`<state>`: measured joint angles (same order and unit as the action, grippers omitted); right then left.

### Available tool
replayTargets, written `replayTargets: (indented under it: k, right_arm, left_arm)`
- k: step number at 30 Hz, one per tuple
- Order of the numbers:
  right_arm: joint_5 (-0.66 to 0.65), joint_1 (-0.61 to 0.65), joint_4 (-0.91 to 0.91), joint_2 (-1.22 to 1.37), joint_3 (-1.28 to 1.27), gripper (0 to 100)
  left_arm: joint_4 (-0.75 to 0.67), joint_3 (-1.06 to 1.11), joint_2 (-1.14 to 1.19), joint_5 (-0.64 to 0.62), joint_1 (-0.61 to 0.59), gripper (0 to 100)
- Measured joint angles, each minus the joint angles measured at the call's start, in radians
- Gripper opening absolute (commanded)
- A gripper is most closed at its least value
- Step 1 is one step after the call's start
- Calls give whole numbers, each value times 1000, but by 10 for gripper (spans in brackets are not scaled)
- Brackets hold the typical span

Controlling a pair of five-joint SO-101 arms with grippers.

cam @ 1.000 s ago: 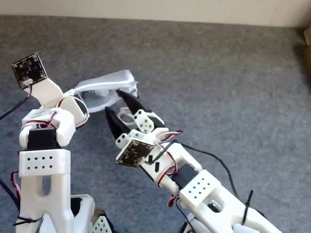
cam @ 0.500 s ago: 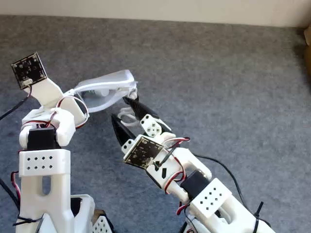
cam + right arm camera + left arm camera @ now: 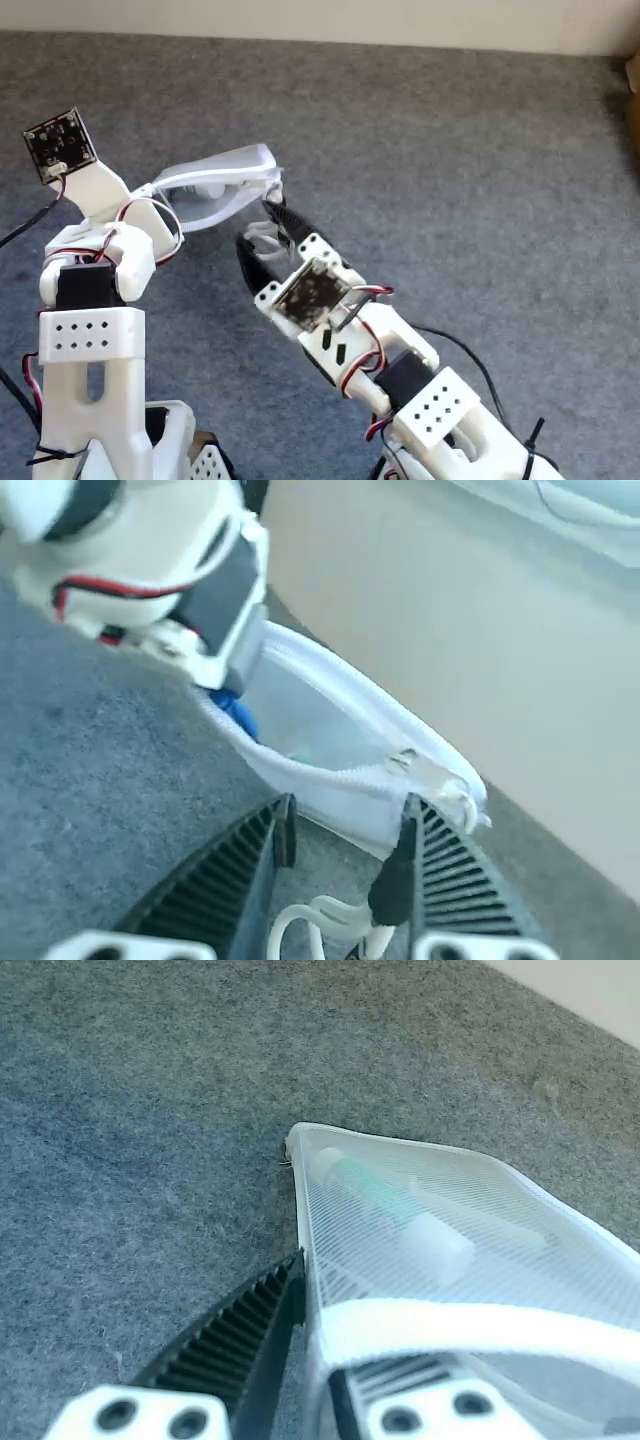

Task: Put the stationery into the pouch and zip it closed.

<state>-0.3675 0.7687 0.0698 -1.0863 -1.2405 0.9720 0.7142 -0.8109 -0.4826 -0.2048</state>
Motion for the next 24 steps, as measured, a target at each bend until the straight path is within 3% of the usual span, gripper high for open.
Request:
replayTargets:
  k: [12,24]
  right_arm:
    - [233,-146,0,0,0,159]
    - [247,-155,0,0,-48,159]
  left_arm:
    - [0,0,0,0,0,11]
    - [0,0,0,0,0,11]
